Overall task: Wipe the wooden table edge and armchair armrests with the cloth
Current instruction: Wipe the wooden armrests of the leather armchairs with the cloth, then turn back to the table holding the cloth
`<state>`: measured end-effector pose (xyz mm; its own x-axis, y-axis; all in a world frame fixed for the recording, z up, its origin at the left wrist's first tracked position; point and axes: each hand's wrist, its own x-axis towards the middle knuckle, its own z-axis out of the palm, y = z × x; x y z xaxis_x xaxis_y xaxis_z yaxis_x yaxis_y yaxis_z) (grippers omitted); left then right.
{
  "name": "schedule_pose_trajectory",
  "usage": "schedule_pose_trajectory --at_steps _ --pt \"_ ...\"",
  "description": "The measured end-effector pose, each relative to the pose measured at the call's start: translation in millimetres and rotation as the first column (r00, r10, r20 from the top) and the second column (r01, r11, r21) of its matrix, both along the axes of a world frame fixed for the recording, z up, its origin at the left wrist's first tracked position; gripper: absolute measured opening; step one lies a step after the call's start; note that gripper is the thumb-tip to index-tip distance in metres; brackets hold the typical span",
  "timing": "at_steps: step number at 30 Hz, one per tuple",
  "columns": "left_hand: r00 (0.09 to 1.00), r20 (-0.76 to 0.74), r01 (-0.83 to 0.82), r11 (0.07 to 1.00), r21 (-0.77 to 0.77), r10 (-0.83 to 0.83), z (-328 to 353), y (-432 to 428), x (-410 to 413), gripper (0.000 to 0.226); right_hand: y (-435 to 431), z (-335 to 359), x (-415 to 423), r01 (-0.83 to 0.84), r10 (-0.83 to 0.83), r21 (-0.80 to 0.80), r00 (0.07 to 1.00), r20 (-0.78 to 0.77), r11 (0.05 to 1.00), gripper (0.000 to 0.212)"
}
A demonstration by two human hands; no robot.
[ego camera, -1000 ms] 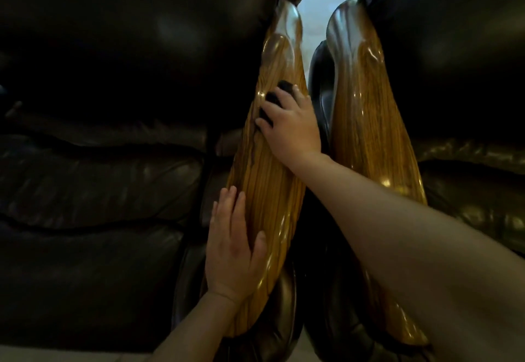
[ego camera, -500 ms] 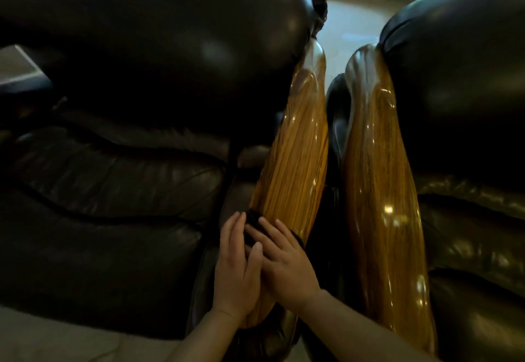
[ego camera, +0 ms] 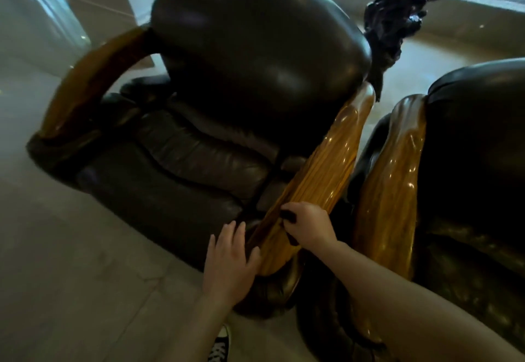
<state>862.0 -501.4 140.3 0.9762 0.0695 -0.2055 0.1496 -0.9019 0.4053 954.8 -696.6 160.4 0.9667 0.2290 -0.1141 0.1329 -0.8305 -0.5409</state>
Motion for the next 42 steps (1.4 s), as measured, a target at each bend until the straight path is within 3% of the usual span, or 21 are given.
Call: schedule_pose_trajectory --at_steps 4,11,23,42 --pt "0.996 -0.023 -0.086 0.995 0.045 0.087 41 3 -34 0.079 1 47 -12 0.069 -0.063 0.135 0.997 -0.047 0.988 0.037" --pt "0.966 -0.037 -0.257 0.966 0.02 0.258 107 25 -83 0.068 35 114 -40 -0.025 0.029 0.173 0.999 -0.023 0.985 0.031" --pt "0.922 0.044 -0.387 0.912 0.137 0.385 157 76 -161 0.07 99 160 -107 -0.228 0.228 0.155 0.974 0.015 0.961 0.033" --pt "0.84 0.057 -0.543 0.834 0.094 0.54 189 191 -363 0.067 233 203 -256 -0.443 0.441 0.036 0.896 0.05 0.896 0.029"
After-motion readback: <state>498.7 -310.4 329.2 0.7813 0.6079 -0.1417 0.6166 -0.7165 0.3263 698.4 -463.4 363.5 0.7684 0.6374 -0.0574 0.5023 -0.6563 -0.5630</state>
